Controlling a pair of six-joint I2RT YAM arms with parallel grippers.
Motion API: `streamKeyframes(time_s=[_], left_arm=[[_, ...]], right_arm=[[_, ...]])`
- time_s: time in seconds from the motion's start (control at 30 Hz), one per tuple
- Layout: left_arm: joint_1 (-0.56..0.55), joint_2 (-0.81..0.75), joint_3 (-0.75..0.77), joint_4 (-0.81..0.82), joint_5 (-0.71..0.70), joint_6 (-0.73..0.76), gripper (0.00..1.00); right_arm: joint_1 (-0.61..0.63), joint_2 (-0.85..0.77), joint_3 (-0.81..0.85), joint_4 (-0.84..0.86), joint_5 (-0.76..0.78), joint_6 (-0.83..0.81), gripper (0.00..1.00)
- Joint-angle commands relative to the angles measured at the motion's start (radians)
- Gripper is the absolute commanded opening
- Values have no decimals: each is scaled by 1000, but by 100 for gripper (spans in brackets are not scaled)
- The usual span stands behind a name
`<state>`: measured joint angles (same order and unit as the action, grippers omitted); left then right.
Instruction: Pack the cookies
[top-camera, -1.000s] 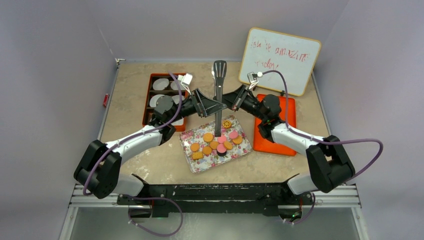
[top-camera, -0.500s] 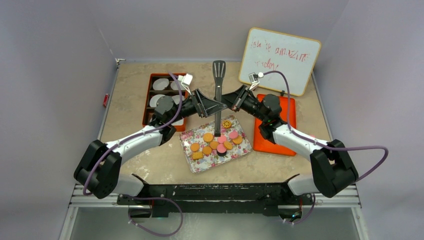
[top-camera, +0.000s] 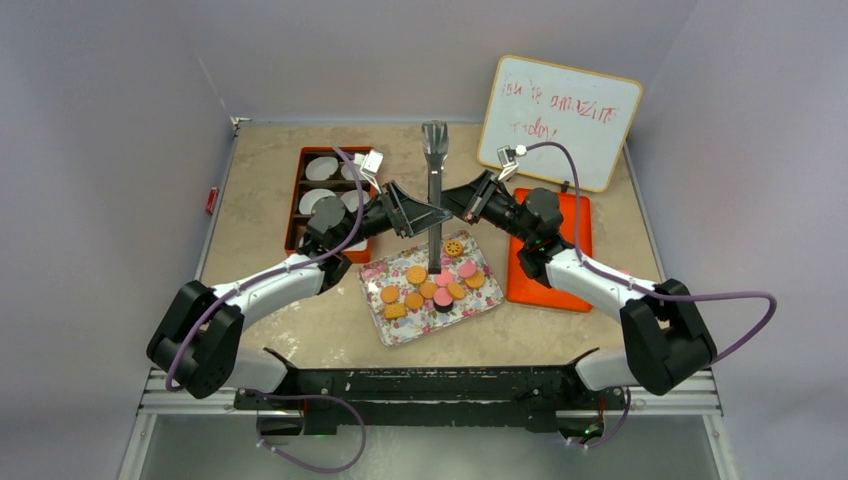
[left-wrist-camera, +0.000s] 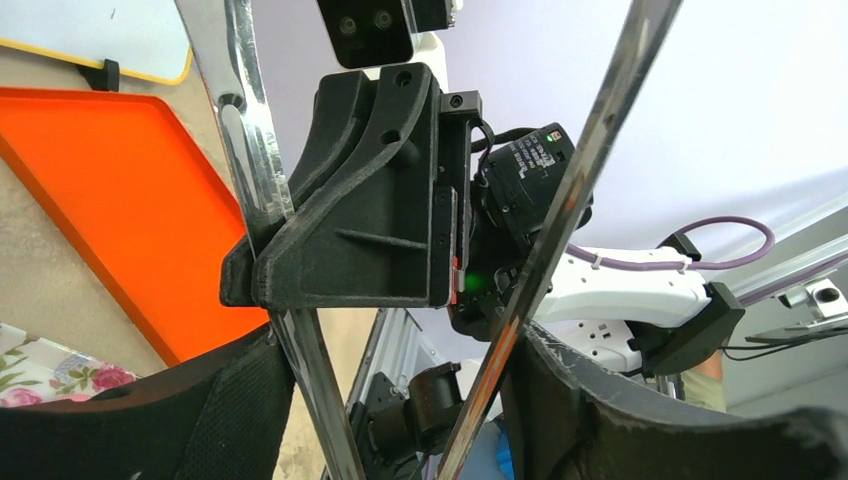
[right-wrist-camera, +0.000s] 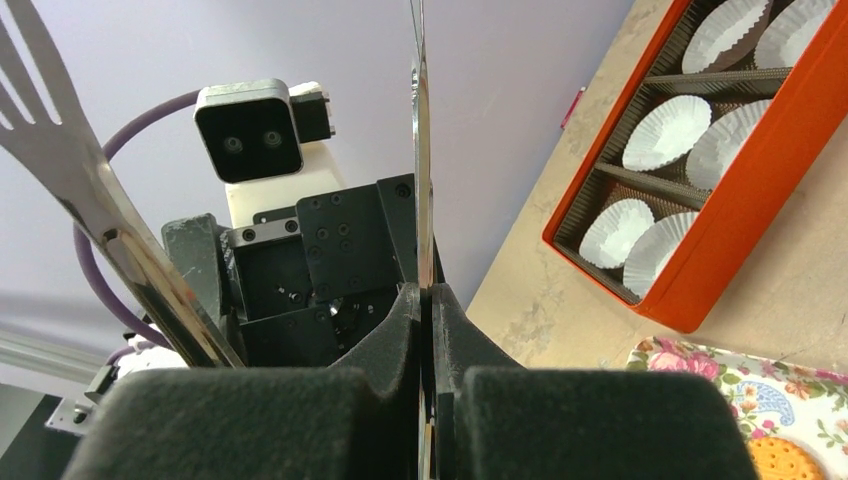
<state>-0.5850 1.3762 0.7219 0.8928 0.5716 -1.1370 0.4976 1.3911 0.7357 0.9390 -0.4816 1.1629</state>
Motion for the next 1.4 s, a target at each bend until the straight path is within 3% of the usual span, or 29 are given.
streamKeyframes(time_s=[0.0, 0.7, 1.0, 1.37], left_arm=[[-5, -35, -4, 69, 1, 14, 64], [-5, -69, 0, -27, -44, 46, 43], [-4, -122, 17, -167, -98, 124, 39], [7, -203, 52, -373, -203, 251, 37]], right_arm=[[4, -21, 18, 37, 3, 0, 0], [4, -8, 19, 71, -31, 3, 19], [5, -49, 19, 13, -6, -64, 38], [4, -122, 5, -87, 13, -144, 53]])
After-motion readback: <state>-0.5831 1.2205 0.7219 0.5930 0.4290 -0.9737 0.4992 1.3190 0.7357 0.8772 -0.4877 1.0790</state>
